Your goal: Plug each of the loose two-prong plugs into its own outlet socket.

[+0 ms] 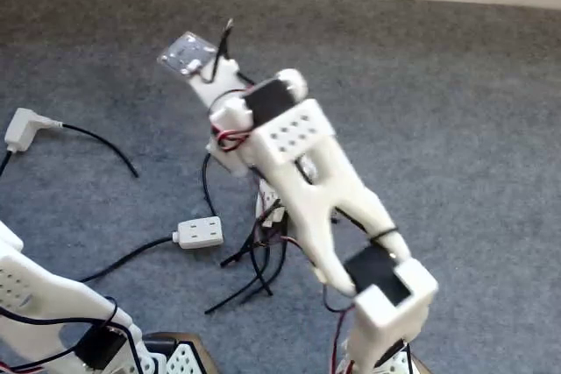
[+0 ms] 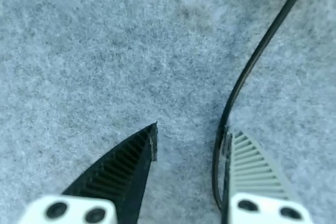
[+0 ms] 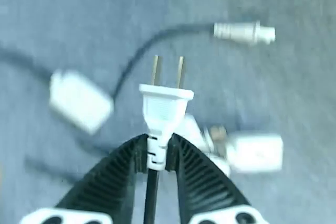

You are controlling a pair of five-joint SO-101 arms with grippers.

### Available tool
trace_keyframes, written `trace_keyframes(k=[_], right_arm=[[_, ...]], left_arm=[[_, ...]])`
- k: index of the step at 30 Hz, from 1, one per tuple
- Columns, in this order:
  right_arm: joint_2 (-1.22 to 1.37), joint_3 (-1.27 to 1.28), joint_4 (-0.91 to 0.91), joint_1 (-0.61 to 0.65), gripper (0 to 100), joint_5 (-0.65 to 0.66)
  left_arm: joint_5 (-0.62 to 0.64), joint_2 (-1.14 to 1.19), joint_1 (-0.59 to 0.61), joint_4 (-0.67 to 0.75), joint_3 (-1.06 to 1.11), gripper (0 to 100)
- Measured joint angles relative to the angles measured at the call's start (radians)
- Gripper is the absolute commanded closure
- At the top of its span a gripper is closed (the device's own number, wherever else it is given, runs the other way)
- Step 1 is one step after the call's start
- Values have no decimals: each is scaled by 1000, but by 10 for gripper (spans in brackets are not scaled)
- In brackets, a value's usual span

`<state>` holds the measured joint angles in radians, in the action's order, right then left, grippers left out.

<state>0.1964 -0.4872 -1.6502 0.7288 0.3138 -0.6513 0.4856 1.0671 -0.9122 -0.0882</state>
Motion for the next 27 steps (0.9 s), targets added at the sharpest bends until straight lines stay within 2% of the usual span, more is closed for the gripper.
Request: trace_keyframes(k=[4, 10, 13, 17, 21, 23, 27], right_arm=[[-138, 68, -60, -100, 993, 97], [-361, 413, -52, -239, 993, 226], [-499, 661, 64, -304, 993, 278], [-683, 1057, 305, -381, 993, 313], [-816, 1419, 500, -402, 993, 315], [-848, 1516, 560, -425, 993, 292], [-855, 1544, 618, -520, 993, 235]], left_arm=[[0, 0, -2, -107, -29, 792], [0, -86, -60, -362, -126, 793], [0, -135, -121, -463, -133, 793], [0, -189, -221, -608, -133, 793], [0, -255, -345, -698, -83, 793], [0, -299, -413, -709, -29, 793], [55, -417, -534, -713, 103, 793]])
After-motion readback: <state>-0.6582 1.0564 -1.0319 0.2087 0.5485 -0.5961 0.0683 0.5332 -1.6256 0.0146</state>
